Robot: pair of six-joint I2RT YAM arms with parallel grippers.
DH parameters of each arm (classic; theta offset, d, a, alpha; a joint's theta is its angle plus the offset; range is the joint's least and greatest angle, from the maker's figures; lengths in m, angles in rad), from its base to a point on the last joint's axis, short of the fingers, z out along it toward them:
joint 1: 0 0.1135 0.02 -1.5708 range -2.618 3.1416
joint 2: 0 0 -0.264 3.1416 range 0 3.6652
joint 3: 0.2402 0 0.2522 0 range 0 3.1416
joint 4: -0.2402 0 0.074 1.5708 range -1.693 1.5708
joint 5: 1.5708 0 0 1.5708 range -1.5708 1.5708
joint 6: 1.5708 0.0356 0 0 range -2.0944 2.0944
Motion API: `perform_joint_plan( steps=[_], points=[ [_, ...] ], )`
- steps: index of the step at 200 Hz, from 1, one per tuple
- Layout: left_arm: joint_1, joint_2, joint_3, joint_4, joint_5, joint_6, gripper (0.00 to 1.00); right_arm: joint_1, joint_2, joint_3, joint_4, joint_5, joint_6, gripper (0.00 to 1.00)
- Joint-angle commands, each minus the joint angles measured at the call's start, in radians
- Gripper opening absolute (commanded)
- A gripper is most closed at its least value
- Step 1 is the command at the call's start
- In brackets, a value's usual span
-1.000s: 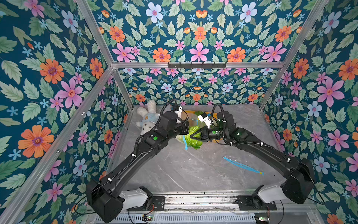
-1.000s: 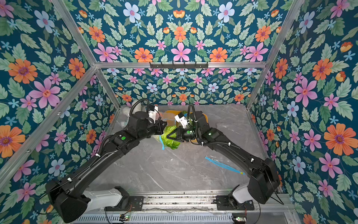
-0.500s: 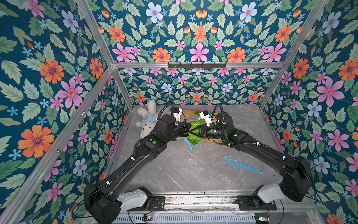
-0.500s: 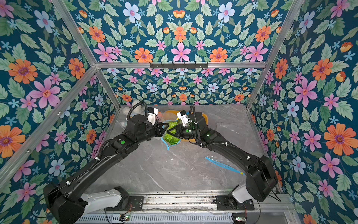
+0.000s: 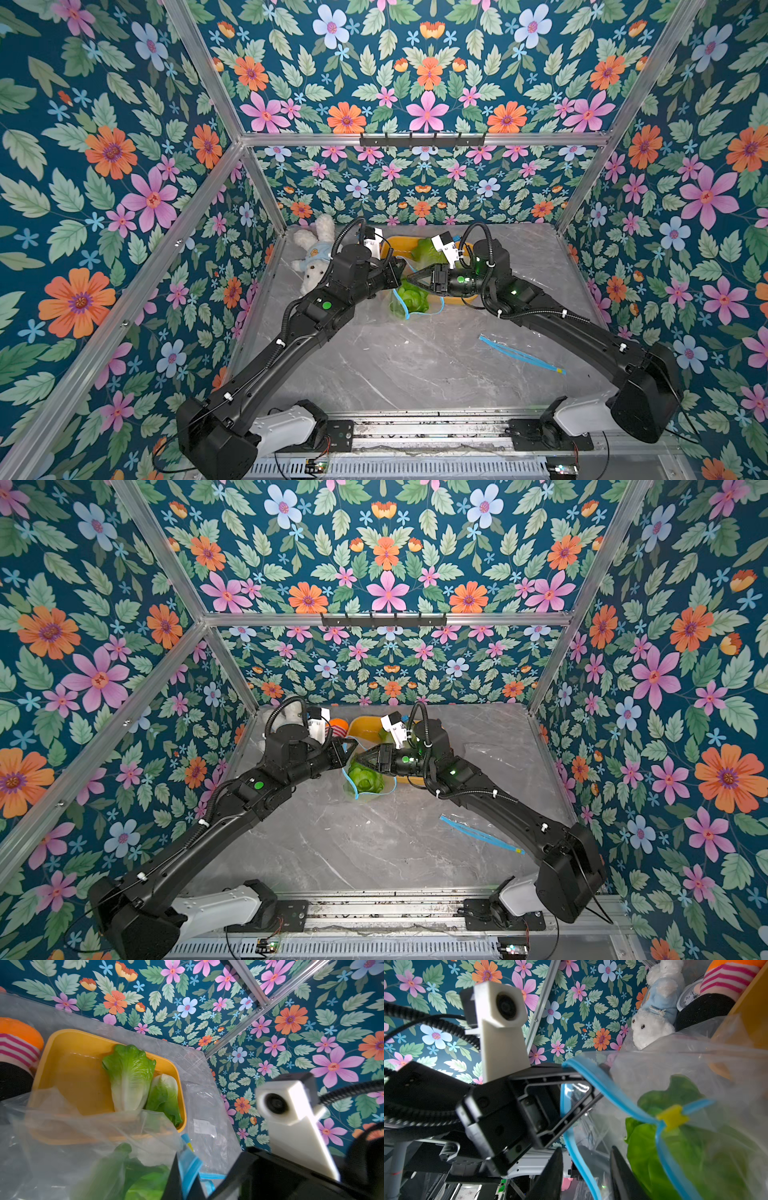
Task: Put the chinese cabbages into a zipper bag and zip it
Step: Place the Chinese cabbage in the zipper food storage bag.
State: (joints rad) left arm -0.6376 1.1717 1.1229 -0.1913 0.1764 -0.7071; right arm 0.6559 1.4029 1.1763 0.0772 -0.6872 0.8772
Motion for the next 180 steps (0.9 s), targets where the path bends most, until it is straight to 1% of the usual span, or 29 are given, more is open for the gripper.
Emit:
perform_joint_plan(
  steps=[1,17,35,46,52,60,72,94,98,121,131,139,149,160,166,172,180],
  points=[
    [0.006,-0.001,0.003,0.027,-0.027,-0.017,0.00,-0.001,-0.033,0.044,-0.174,-0.006,-0.069,0.41],
    [0.006,-0.002,0.007,0.029,-0.028,-0.020,0.00,-0.001,-0.061,0.095,-0.359,0.058,-0.124,0.42],
    [0.007,-0.005,0.008,0.033,-0.027,-0.020,0.00,-0.001,-0.082,0.159,-0.620,0.261,-0.199,0.44],
    [0.008,-0.003,0.008,0.036,-0.025,-0.020,0.00,0.000,-0.089,0.174,-0.708,0.358,-0.228,0.47],
    [0.007,-0.001,0.008,0.036,-0.027,-0.020,0.00,0.000,-0.091,0.174,-0.735,0.390,-0.231,0.48],
    [0.007,0.002,0.008,0.035,-0.026,-0.019,0.00,0.000,-0.083,0.174,-0.754,0.402,-0.236,0.50],
    [0.007,0.005,0.012,0.036,-0.020,-0.020,0.00,-0.001,-0.044,0.186,-0.777,0.376,-0.244,0.54],
    [0.007,0.003,0.012,0.039,-0.023,-0.020,0.00,0.003,0.042,0.206,-0.784,0.334,-0.250,0.54],
    [0.007,0.001,0.012,0.039,-0.025,-0.021,0.00,0.003,0.051,0.205,-0.772,0.331,-0.247,0.51],
    [0.007,-0.010,0.018,0.015,-0.049,-0.014,0.00,0.016,0.072,0.208,-0.699,0.291,-0.234,0.26],
    [0.007,-0.017,0.036,-0.015,-0.076,0.009,0.00,0.035,0.083,0.236,-0.702,0.305,-0.246,0.16],
    [0.007,-0.022,0.066,-0.059,-0.111,0.049,0.00,0.051,0.100,0.272,-0.700,0.303,-0.253,0.10],
    [0.008,-0.018,0.145,-0.165,-0.187,0.116,0.00,0.076,0.133,0.314,-0.662,0.259,-0.245,0.05],
    [0.007,-0.009,0.247,-0.286,-0.264,0.186,0.00,0.107,0.177,0.348,-0.559,0.165,-0.206,0.03],
    [0.007,-0.008,0.293,-0.340,-0.308,0.204,0.00,0.126,0.204,0.373,-0.514,0.121,-0.186,0.02],
    [0.008,-0.016,0.318,-0.369,-0.337,0.211,0.00,0.143,0.231,0.406,-0.487,0.090,-0.182,0.02],
    [0.008,-0.038,0.313,-0.371,-0.341,0.228,0.00,0.156,0.247,0.444,-0.483,0.077,-0.182,0.01]
  ],
)
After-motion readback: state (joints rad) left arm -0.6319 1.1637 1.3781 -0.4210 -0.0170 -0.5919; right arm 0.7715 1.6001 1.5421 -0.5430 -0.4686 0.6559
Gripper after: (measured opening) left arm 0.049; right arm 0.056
